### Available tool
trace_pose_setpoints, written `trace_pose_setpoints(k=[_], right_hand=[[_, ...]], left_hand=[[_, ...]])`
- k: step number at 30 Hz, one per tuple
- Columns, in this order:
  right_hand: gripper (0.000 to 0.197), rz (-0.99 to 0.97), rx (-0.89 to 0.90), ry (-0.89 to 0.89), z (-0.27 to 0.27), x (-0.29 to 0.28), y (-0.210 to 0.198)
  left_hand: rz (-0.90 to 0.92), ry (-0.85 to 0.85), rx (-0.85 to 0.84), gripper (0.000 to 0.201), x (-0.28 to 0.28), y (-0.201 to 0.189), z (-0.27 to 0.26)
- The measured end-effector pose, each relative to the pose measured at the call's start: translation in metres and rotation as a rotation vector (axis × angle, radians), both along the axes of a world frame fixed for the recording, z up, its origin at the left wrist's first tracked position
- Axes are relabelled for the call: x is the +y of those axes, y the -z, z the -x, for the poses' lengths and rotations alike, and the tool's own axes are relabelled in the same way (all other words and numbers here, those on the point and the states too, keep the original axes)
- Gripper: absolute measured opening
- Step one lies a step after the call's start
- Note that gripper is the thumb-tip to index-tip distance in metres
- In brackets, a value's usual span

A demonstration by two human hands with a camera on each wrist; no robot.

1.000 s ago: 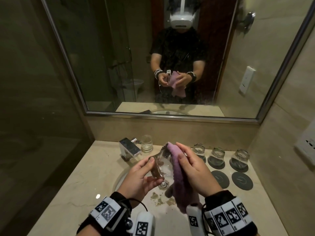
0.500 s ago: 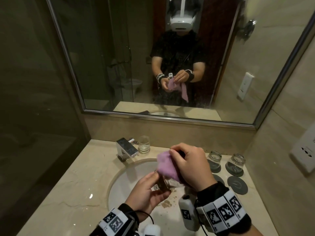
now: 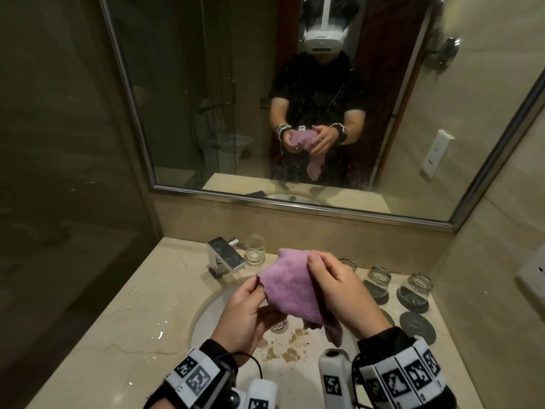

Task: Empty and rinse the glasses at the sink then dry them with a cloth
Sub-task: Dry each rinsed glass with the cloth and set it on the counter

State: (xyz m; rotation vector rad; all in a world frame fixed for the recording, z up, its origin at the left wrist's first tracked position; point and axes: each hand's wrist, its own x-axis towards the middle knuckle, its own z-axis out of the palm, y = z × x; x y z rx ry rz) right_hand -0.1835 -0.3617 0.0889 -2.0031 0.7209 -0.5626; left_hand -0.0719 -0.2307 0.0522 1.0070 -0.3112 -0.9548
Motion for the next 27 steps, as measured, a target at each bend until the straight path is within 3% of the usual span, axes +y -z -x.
trace_pose_setpoints(k=[2,3,7,9,11,16,18,22,23,26,27], right_hand=[[0.044,-0.129,-0.069,-0.004,-0.002,0.002,0.010],[0.046,-0.288,-0.149,-0.020,-0.004,0.005,0.014],[0.053,-1.083,-0.426,-0.181,-0.008,0.015,0.024],[0.060,-1.327,-0.491,-0.194,-0.008,0.018,0.023],[0.058,-1.349,-0.529,-0.166,-0.010,0.016,0.027],[0.044,-1.138,-0.549,-0.085,-0.017,0.012,0.034],[0.043,-1.142,-0.570,-0.064,-0.018,0.012,0.034],[0.053,-1.315,-0.577,-0.138,-0.017,0.008,0.032],[0.052,-1.314,-0.581,-0.156,-0.016,0.007,0.033],[0.046,-1.194,-0.594,-0.076,-0.017,0.002,0.042],[0.049,-1.143,-0.592,-0.057,-0.018,0.001,0.046]], left_hand=[[-0.042,-0.015,-0.202,0.024,0.001,-0.006,-0.004],[-0.075,-0.028,-0.380,0.028,0.002,-0.008,-0.007],[-0.186,0.024,-1.303,0.051,0.006,-0.014,-0.025],[-0.155,0.091,-1.456,0.054,0.006,-0.020,-0.028],[-0.145,0.098,-1.399,0.050,0.006,-0.023,-0.028],[-0.274,0.119,-0.856,0.041,0.000,-0.028,-0.021],[-0.263,0.157,-0.879,0.046,-0.003,-0.030,-0.022],[-0.213,0.214,-1.357,0.055,-0.003,-0.029,-0.029],[-0.197,0.230,-1.324,0.053,-0.003,-0.029,-0.031],[-0.217,0.251,-0.911,0.040,-0.007,-0.033,-0.030],[-0.235,0.231,-0.884,0.035,-0.009,-0.031,-0.032]])
